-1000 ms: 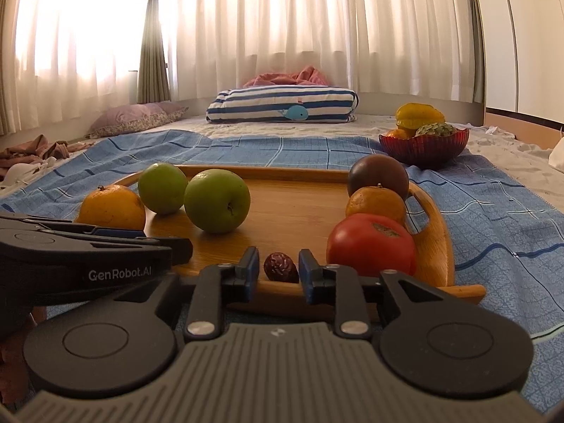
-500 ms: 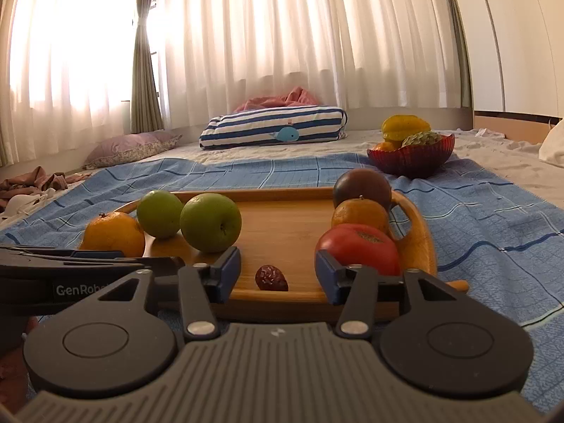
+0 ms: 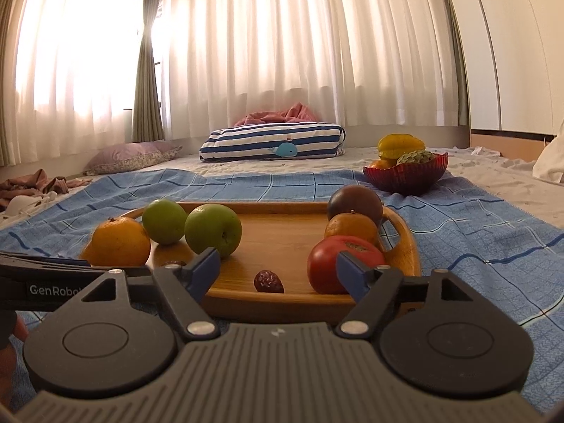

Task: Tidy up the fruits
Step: 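Withdraw both tools from the tray toward the red dates on the blanket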

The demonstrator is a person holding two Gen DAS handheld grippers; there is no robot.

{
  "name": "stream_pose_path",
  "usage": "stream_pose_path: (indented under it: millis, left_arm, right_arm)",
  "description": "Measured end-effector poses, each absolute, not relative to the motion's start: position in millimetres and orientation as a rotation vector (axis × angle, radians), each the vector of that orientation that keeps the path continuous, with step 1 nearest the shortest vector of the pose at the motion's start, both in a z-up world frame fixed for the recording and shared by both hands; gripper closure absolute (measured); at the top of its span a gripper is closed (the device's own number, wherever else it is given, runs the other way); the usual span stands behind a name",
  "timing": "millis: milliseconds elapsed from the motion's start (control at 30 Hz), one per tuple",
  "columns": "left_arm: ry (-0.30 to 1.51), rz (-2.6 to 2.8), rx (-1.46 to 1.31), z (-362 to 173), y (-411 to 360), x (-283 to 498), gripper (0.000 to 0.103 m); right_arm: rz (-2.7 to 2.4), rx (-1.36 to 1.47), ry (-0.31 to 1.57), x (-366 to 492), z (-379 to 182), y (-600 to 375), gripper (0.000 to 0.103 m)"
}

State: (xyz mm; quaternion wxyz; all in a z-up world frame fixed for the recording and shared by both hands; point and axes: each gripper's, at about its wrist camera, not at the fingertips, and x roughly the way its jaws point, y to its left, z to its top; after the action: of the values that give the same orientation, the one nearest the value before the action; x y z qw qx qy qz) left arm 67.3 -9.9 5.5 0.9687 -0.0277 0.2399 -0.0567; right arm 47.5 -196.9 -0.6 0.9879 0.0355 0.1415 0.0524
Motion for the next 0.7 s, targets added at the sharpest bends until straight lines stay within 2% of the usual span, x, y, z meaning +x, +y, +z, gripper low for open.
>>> stream_pose_path:
  millis: [200, 700]
  left_arm:
    - [0.495, -0.12, -0.03, -1, -13, 58, 0.021]
    - [0.507, -0.116, -0.008, -13, -18, 50, 0.018]
  right_arm:
    - [0.119, 0.065, 0.298, 38, -2, -199, 0.013]
    - [0.107, -0.006, 0.338, 25, -19, -199, 0.011]
